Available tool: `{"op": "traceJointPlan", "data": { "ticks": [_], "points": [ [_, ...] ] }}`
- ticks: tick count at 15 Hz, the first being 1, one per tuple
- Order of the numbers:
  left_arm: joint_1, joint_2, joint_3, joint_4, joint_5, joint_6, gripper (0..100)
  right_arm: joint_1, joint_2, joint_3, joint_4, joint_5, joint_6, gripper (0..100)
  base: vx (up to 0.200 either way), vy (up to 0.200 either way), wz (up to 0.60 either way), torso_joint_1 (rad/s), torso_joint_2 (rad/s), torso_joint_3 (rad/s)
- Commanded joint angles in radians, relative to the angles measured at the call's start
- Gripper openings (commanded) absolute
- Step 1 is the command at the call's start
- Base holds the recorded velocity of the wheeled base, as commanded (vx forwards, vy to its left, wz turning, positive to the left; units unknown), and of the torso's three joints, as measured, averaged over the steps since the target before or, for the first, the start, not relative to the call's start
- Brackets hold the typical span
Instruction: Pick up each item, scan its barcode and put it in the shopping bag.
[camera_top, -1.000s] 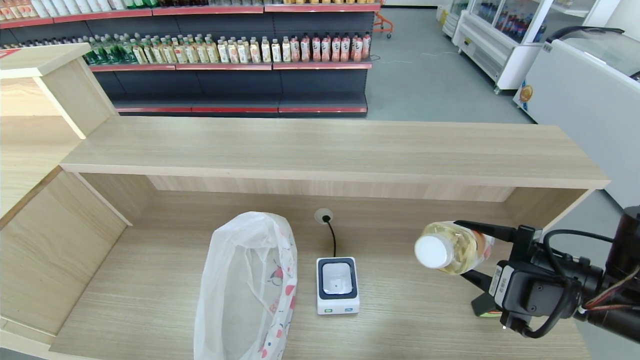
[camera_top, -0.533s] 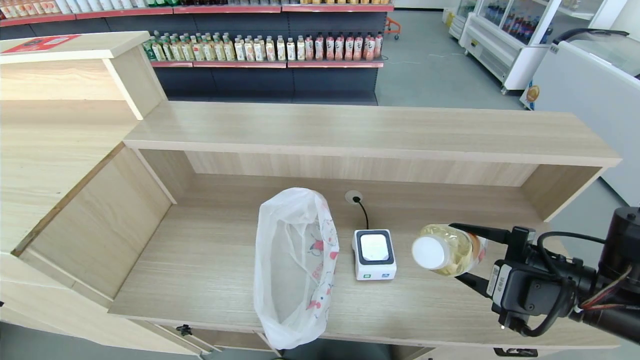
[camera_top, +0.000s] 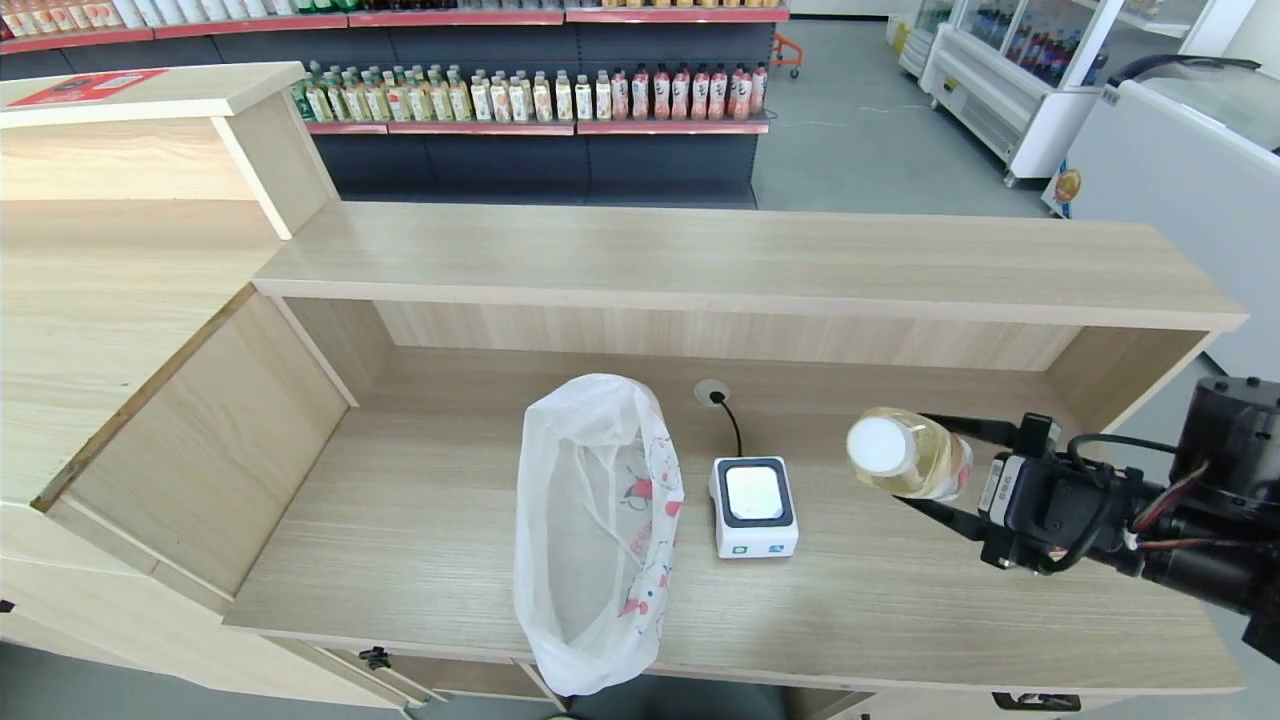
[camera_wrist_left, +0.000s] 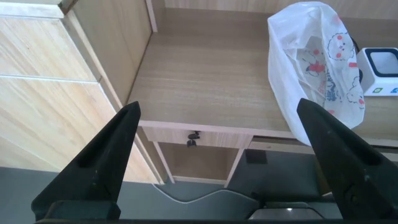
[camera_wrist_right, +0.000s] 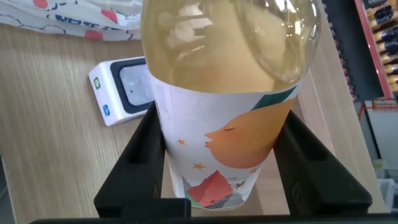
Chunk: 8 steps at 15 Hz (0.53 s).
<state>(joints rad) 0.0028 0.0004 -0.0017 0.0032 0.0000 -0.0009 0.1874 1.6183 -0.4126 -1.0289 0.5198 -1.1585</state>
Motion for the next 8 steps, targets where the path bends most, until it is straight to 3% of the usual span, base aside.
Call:
{"op": "traceJointPlan", "data": {
  "ticks": [1, 8],
  "points": [
    [0.0, 0.0, 0.0, 0.0, 0.0, -0.001, 100, -0.033, 0.137, -0.104, 0.0, 0.051, 0.03, 0, 0.0, 0.0, 0.0, 0.0, 0.0, 0.0],
    [0.0, 0.0, 0.0, 0.0, 0.0, -0.001, 100, -0.036, 0.445, -0.29, -0.132, 0.224, 0.091, 0, 0.0, 0.0, 0.0, 0.0, 0.0, 0.0]
  ]
}}
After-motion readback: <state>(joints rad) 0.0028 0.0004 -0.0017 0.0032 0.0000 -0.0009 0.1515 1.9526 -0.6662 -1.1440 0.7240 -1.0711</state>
